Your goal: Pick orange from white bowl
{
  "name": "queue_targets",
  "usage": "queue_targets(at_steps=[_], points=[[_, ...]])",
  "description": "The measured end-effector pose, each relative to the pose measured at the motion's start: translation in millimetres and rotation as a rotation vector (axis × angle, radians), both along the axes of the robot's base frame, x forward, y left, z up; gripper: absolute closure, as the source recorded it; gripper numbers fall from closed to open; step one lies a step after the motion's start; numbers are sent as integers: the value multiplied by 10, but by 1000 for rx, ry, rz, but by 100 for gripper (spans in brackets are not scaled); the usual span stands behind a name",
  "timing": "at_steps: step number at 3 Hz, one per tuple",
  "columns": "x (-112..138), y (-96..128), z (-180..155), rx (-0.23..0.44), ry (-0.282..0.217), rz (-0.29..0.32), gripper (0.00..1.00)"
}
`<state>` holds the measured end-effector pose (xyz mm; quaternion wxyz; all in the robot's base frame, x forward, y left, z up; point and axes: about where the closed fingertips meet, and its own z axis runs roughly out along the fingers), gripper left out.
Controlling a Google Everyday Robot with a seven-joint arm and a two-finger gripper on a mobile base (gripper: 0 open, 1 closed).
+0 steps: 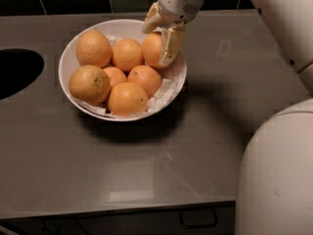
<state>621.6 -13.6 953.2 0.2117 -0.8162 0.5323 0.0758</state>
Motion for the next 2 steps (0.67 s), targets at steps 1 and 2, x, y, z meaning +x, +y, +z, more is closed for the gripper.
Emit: queue_targets(at_steps=[1,2], points=[[5,12,-18,1,5,3,32],[22,35,-38,5,9,11,32]])
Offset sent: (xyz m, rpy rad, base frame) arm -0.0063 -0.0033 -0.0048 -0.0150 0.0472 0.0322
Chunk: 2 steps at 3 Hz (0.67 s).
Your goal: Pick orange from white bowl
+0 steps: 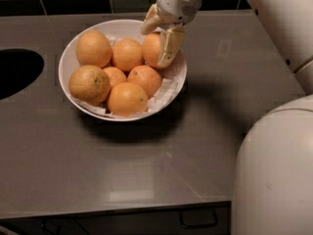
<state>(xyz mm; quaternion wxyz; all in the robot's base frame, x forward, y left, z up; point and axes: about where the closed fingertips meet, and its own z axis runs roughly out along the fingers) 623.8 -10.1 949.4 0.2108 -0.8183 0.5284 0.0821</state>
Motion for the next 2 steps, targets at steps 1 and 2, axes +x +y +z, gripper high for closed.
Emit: queue_targets(at_steps=[1,2], points=[[19,11,-22,4,4,5,32],[35,30,-46,7,9,11,32]])
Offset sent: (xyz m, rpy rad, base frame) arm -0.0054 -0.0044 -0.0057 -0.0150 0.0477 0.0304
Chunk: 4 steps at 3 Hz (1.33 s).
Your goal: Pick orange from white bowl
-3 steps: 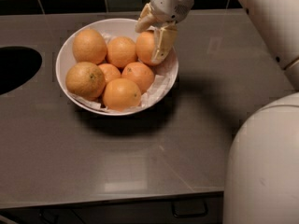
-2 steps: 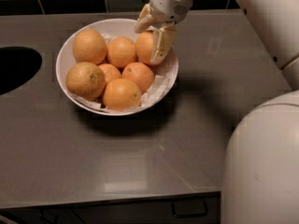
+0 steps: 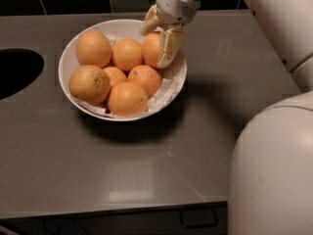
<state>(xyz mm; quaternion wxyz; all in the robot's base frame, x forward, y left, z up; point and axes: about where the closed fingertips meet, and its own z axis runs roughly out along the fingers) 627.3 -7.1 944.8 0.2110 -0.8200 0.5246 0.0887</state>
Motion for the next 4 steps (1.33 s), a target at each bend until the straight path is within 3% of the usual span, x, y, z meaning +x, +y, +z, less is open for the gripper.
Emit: queue_targets(at_steps=[4], points=[[-48,-9,-63,2,19,-3,32]])
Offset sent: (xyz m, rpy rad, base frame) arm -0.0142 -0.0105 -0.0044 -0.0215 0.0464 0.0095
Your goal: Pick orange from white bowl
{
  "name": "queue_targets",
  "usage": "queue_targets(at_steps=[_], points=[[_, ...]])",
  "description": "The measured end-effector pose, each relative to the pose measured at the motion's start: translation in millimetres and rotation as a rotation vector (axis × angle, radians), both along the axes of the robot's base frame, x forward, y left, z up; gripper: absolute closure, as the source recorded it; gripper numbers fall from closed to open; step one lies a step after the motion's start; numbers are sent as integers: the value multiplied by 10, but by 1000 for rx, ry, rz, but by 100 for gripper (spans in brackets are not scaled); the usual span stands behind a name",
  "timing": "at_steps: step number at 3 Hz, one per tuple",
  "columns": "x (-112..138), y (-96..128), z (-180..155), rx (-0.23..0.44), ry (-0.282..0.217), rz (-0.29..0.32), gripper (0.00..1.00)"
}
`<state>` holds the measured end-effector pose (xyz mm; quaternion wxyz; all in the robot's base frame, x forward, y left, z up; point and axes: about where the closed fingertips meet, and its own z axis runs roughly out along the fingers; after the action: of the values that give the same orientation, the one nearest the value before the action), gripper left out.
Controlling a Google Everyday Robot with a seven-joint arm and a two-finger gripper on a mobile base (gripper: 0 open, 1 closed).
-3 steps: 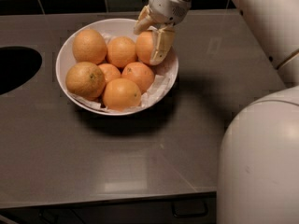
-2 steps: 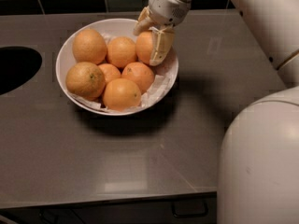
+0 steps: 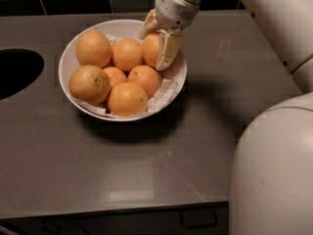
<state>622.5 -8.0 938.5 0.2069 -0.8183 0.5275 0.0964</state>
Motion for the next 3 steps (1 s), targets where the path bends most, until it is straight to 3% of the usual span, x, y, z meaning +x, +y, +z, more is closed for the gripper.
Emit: queue_targets(at_steps=[3], points=[[-26,-2,1,10,14,2,97]])
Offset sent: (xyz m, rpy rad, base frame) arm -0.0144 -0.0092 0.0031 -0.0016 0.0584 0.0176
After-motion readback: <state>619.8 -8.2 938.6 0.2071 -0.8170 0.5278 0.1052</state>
